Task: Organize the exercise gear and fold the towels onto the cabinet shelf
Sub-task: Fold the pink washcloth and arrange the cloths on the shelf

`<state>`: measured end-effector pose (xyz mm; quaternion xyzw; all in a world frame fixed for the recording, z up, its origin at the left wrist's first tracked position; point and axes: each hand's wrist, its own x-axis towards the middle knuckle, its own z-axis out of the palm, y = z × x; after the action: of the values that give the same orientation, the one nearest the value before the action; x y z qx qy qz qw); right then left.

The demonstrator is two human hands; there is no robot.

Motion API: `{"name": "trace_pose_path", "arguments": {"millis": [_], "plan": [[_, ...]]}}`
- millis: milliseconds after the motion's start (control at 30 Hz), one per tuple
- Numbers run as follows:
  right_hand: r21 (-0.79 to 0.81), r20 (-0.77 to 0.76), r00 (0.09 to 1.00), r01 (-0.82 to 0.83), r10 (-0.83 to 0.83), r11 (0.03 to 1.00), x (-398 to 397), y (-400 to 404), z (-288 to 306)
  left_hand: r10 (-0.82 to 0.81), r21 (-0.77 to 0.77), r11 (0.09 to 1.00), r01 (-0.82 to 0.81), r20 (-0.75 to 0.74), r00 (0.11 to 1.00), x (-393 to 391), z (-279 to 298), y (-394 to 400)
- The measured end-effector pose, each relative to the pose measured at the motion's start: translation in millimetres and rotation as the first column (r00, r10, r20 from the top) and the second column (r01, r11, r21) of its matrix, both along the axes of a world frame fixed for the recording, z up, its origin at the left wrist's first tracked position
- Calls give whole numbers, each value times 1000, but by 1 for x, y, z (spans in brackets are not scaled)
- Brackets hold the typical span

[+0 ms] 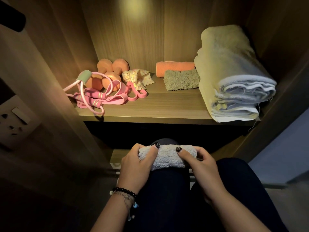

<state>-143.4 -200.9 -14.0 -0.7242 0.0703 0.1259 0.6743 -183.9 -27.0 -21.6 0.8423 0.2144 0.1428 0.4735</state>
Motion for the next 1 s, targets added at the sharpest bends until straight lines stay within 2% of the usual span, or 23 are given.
{"name": "trace_pose_path", "arguments": {"millis": [200,400,567,667,800,833,900,1000], "plan": [[142,-137,990,-18,38,990,0,-4,-1,-12,-31,999,17,152,988,1,5,-7],[294,-82,996,-17,43,956,5,-5,7,54,-189,982,-9,235,971,4,12,-8],[416,-55,997,79,-62,906,15,6,12,68,-326,945,36,300,952,17,29,-9],[376,-19,988,151,-155,914,31,8,18,-13,-439,885,158,314,949,37,40,-6],[195,69,981,164,-180,967,63,-1,20,-267,-613,712,343,215,939,69,43,10],[155,85,980,167,-181,974,70,-2,20,-327,-604,709,365,177,928,77,42,14],[107,114,976,172,-184,979,85,-1,18,-400,-516,758,400,118,909,92,40,18],[-2,195,961,198,-194,980,108,8,17,-340,-501,785,365,146,929,116,37,20]]}}
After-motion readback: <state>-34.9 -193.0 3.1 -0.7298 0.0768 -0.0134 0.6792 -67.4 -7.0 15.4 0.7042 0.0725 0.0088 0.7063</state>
